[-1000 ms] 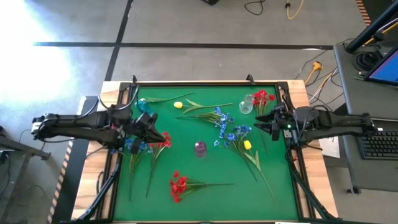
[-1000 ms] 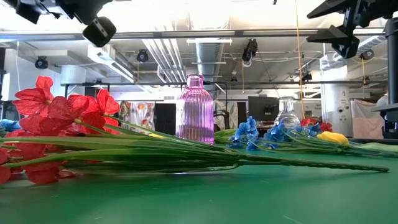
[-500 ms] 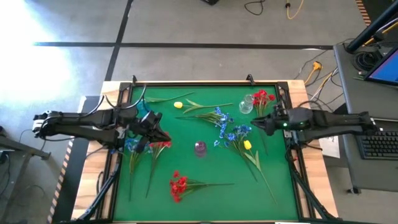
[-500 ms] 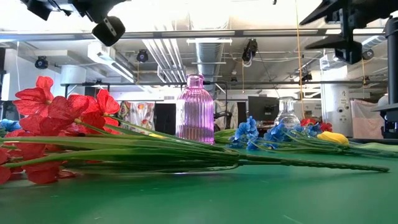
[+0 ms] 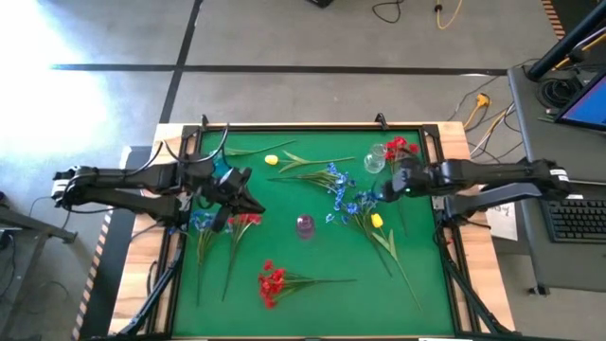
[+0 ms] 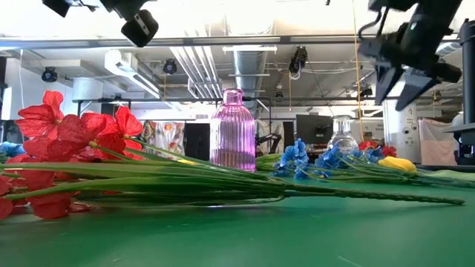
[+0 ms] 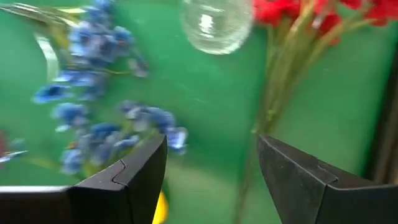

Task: Sort flowers into vase by color
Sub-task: Put the top right red flowers into the purple vase

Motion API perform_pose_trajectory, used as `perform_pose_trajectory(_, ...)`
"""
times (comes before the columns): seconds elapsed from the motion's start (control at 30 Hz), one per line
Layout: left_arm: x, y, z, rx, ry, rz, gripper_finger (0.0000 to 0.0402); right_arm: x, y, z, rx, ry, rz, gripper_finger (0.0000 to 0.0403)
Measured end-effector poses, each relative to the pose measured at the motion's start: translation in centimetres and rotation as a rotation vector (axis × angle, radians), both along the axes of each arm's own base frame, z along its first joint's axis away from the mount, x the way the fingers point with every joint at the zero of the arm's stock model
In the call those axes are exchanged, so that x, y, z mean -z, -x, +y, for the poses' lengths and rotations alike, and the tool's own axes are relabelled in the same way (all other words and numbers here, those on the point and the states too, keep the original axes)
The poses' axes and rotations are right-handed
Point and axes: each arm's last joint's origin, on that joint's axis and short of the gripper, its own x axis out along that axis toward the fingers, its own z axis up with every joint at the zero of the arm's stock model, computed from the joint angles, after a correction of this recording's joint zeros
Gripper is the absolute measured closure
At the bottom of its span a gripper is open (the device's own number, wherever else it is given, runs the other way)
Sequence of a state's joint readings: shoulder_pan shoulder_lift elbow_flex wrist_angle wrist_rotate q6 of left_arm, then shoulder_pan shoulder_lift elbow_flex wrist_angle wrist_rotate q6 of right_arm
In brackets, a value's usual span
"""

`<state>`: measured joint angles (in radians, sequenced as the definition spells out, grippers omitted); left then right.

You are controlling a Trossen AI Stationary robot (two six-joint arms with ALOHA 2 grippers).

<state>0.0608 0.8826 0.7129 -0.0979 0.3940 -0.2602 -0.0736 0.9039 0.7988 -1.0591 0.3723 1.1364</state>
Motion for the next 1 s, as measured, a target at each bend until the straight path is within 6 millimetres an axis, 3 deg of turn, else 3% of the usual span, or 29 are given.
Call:
perform_pose_trajectory(0.43, -1.9, 0.0, 0.2, -0.043, -0.128, -0.064, 0.0401, 2.4, -1.0, -3.5, 0.081, -0.014, 0.214, 0.0103)
perform_pose_trajectory(1.0, -1.7, -0.2, 0.2, -0.044, -0.127, -0.058, 0.0401, 5.6, -1.7, -6.5, 0.063, -0.071, 0.32, 0.0124)
